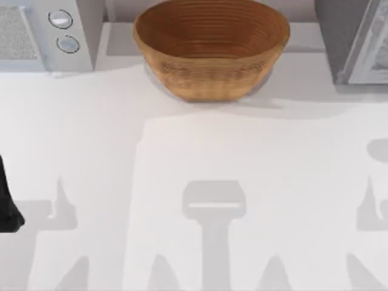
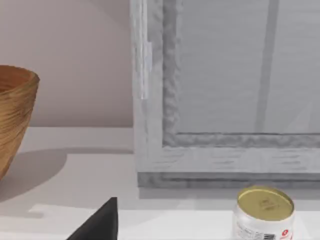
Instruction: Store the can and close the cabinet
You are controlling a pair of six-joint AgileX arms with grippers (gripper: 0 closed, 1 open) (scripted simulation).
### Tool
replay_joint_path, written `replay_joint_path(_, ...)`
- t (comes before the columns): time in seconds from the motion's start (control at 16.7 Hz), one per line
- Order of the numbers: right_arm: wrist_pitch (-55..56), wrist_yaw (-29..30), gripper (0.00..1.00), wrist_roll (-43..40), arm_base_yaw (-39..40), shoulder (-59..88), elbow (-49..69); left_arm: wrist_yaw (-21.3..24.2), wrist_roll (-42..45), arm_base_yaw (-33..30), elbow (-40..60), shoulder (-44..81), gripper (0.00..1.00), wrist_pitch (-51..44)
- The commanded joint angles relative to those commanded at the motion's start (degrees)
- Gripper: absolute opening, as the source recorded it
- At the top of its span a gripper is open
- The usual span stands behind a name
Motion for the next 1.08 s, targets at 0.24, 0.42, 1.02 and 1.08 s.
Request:
replay_joint_path(0.24, 1.7, -0.3, 1.00, 0.0, -0.2, 1.7, 0.3, 0.0, 0.0, 0.0, 0.0, 0.0, 1.00, 0.0)
replay_joint_path(0.42, 8.5, -1.3, 1.00, 0.0, -1.0, 8.9, 1.6, 0.0, 0.0, 0.0, 0.0, 0.0, 1.00, 0.0)
replay_joint_path(1.02, 51.9, -6.3, 1.00, -1.0, -7.3, 63.3, 8.0, 0.0, 0.0, 0.0, 0.0, 0.0, 1.00, 0.0)
replay_joint_path(1.08, 56.8, -6.9, 1.00, -1.1, -8.1, 69.7, 8.7, 0.0, 0.0, 0.0, 0.0, 0.0, 1.00, 0.0)
